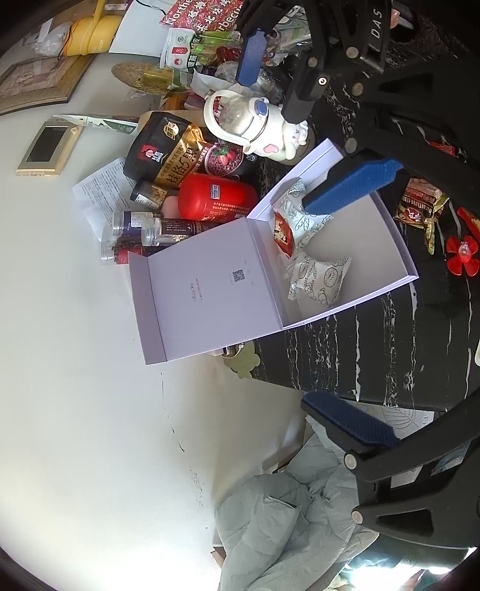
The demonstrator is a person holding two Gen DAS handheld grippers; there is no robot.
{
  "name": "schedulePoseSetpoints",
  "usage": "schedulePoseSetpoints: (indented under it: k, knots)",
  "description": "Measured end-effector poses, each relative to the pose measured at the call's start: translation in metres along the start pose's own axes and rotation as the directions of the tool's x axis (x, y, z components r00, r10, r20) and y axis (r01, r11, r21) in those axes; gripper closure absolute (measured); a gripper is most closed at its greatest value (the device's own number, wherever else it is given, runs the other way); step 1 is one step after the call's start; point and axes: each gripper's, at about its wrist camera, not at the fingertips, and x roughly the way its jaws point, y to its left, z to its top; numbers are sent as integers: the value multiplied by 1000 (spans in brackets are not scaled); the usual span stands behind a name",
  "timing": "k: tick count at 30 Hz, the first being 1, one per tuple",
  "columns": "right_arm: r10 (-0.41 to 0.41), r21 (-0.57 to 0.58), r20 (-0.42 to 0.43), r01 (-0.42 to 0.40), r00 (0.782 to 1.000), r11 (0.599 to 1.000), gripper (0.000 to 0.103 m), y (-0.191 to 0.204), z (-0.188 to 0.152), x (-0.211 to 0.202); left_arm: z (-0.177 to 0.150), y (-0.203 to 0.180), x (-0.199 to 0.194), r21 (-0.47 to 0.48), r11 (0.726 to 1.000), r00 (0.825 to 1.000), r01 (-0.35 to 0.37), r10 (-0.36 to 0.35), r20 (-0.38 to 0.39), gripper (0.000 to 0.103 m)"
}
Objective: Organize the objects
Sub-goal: 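Withdraw both open grippers from the lavender box back over the table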
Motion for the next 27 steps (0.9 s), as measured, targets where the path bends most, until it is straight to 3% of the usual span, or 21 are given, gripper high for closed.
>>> schedulePoseSetpoints:
  k: [16, 27]
  knots:
    - [10, 51, -41, -8, 999, 999, 24, 7, -47, -26, -39, -15, -33, 7, 999, 999, 41, -41, 16, 3]
    - [15, 75, -58, -11, 998, 997, 24, 10, -79, -42, -69, -24, -45, 8, 998, 998, 69, -69, -14, 3]
